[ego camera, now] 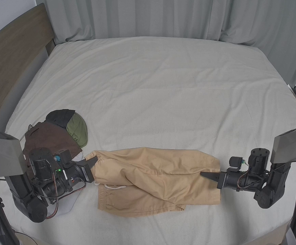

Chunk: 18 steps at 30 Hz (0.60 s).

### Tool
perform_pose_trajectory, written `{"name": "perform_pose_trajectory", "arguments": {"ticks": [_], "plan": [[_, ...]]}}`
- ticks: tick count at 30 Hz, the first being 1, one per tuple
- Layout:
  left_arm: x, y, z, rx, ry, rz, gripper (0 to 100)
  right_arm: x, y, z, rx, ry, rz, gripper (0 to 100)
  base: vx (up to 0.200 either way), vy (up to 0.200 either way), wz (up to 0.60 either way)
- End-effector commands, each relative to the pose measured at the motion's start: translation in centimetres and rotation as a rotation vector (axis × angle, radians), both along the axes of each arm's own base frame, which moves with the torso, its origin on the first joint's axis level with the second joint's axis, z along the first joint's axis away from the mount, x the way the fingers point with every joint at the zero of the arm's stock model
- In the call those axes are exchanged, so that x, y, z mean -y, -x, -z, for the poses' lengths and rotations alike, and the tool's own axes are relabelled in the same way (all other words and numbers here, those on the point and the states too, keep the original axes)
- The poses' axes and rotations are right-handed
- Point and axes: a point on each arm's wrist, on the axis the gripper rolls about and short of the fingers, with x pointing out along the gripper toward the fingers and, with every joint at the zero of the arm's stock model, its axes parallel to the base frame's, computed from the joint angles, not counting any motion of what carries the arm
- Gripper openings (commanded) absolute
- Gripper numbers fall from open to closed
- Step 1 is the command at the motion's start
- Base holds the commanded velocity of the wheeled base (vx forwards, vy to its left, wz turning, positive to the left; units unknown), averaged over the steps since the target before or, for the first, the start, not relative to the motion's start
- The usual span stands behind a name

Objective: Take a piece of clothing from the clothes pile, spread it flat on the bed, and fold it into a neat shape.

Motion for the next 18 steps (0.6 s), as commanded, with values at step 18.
{"name": "perform_pose_trajectory", "arguments": {"ticks": [18], "plan": [[0.1,-0.4,-3.0,0.126,0.042,0.014,0,-0.8,1.5,-5.5,0.167,-0.032,-0.001,0,0.000,0.000,0.00]]}}
